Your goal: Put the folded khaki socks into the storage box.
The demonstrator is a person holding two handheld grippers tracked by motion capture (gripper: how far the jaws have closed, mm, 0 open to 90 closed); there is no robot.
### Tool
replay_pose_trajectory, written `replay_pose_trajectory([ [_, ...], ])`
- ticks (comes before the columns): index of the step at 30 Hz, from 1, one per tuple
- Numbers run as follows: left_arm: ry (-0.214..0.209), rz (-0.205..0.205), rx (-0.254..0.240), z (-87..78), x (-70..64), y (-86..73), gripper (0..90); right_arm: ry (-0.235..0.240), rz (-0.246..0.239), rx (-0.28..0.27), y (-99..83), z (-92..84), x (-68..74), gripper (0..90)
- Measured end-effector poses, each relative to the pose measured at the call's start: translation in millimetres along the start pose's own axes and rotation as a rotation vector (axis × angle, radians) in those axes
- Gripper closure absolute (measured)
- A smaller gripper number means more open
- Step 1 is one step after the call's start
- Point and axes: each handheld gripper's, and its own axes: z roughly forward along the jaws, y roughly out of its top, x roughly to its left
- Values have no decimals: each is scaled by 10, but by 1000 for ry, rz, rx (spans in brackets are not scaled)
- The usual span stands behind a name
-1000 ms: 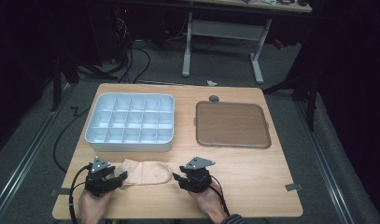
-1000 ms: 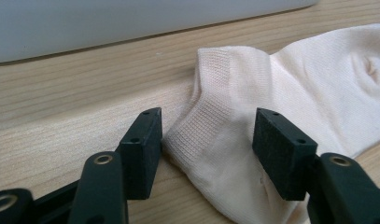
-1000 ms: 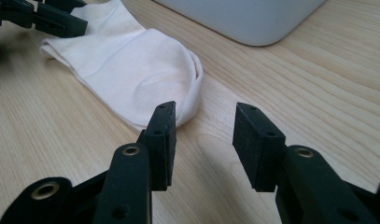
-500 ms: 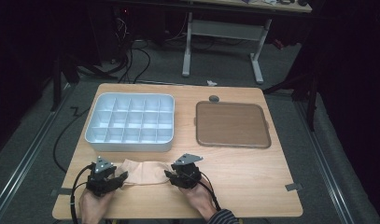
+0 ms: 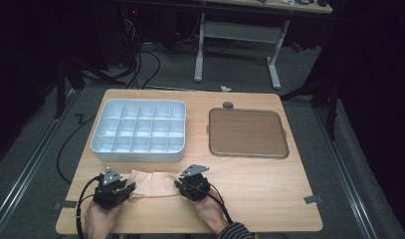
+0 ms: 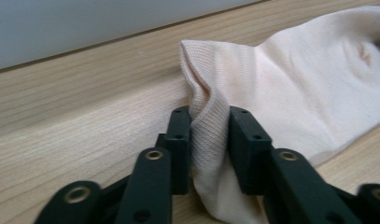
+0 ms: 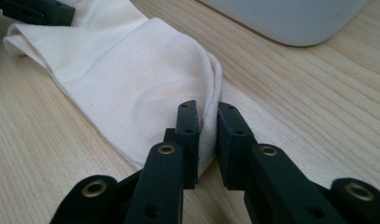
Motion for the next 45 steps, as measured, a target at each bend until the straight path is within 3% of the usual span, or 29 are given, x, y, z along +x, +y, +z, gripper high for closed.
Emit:
replay_pose_trajectory([
  [7,-26,-8,-1,2,7,-1,791,-4,-13,5,-3,-4,17,840],
  [16,-93,-43,-1,1,68,15,809,-7,-26,11,19,-8,19,864],
  [22,-115,-48,-19,-25,65,55,813,-13,-23,-3,23,-35,7,866],
  [38,-170,-17,-57,-138,-95,201,813,-18,-8,-71,-21,-295,-104,866],
  [45,-179,3,-46,-93,-187,247,813,-34,-4,-75,-75,-383,-166,866],
])
